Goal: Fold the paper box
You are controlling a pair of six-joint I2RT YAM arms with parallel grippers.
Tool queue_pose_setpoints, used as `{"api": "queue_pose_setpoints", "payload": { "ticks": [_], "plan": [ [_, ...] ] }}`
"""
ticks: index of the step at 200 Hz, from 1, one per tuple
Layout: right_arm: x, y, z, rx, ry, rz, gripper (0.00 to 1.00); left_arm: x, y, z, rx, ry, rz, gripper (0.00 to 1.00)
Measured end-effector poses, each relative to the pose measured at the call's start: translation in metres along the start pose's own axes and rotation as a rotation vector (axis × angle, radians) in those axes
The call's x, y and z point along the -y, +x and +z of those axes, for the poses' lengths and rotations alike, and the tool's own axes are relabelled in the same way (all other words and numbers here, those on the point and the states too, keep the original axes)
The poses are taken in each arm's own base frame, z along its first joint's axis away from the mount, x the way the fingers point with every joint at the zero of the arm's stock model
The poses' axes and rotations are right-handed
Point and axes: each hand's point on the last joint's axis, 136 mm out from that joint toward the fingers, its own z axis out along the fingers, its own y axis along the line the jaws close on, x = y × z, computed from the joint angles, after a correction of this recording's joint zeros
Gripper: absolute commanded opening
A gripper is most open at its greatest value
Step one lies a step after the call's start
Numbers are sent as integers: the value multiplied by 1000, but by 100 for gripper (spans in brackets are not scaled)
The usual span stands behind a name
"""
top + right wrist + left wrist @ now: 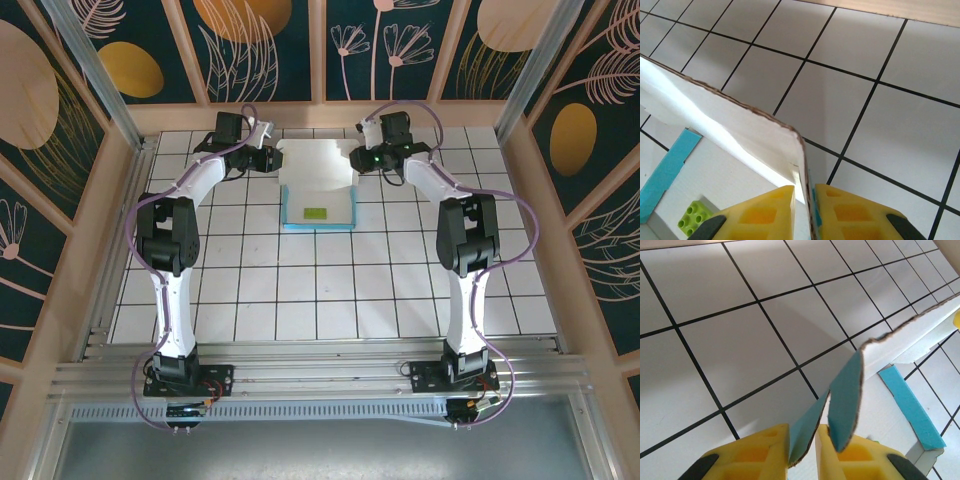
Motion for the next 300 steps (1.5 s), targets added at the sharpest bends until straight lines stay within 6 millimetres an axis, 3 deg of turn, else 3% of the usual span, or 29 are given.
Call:
{"api": "queue_pose_setpoints", "payload": {
  "ticks": [58, 102, 203, 300],
  "plan": [
    [-9, -8, -11, 82, 48, 120, 20, 8, 4, 4, -5, -8, -31, 18],
    [-6, 14, -10, 121, 84, 207, 14, 19, 11, 2, 7, -22, -64, 18],
    [-10, 25, -21, 252, 80, 428, 14, 31, 26, -3, 71, -14, -119, 17],
    [-28, 54, -39, 302, 115, 440, 18, 42, 51, -11, 92, 3, -132, 18]
  ]
}}
